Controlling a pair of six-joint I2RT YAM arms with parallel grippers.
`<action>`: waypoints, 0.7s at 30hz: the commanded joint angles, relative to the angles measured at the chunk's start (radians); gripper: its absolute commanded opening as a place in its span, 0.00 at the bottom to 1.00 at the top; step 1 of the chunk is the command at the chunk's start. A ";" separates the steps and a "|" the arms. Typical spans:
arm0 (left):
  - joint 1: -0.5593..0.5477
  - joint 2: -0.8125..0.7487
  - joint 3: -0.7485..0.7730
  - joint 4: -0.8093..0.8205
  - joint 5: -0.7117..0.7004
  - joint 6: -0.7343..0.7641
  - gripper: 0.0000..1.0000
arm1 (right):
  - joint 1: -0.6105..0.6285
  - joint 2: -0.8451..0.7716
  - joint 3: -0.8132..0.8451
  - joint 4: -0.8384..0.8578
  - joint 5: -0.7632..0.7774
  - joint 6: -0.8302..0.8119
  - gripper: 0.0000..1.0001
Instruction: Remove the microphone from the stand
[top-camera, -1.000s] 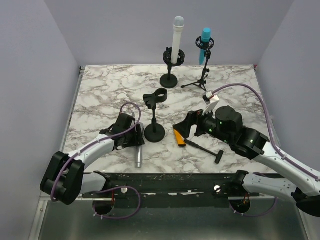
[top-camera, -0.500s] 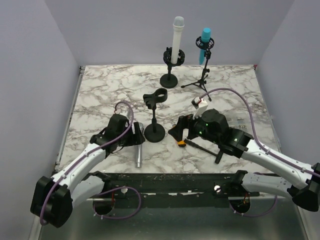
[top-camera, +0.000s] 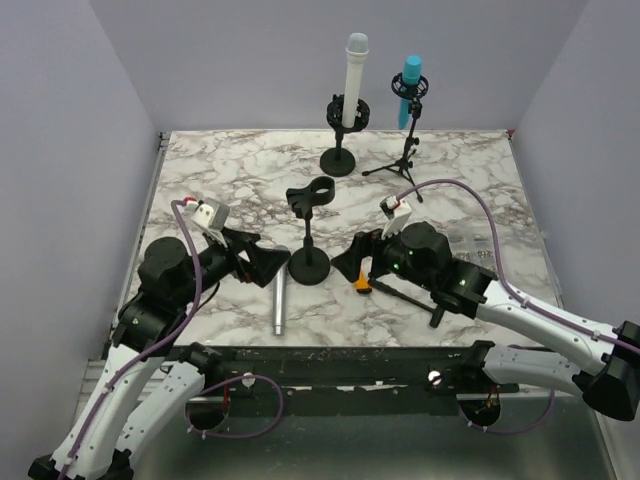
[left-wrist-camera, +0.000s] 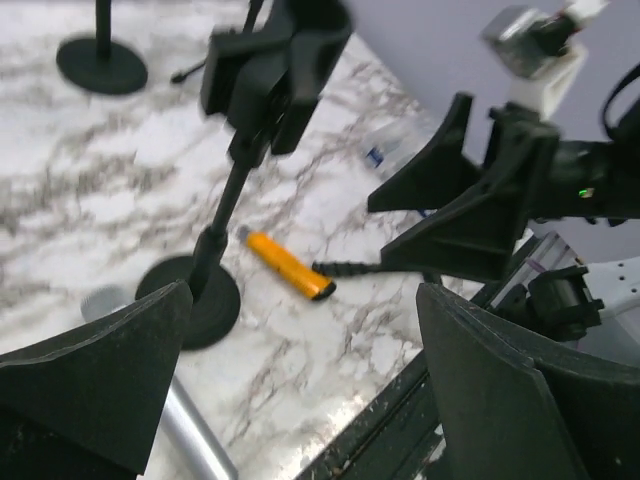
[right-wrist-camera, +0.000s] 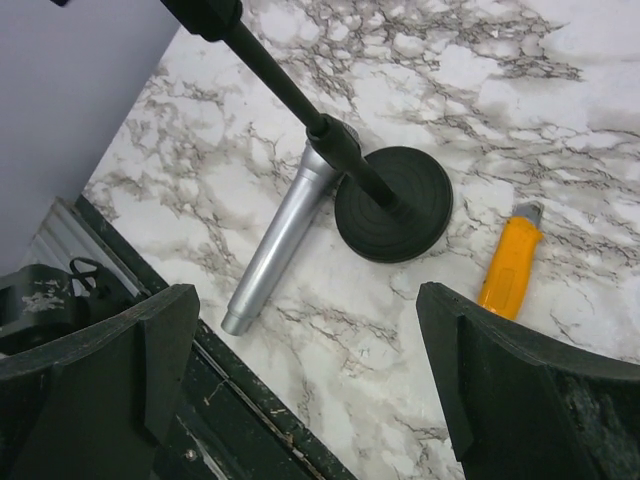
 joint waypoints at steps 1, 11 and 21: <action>0.006 0.084 0.147 0.105 0.132 0.139 0.98 | 0.006 -0.045 -0.002 0.048 0.021 0.002 1.00; 0.006 0.295 0.371 0.160 0.197 0.170 0.97 | 0.005 -0.025 -0.012 0.139 -0.014 0.031 1.00; 0.006 0.522 0.560 -0.008 0.217 0.320 0.84 | 0.005 -0.022 -0.006 0.143 -0.002 0.030 1.00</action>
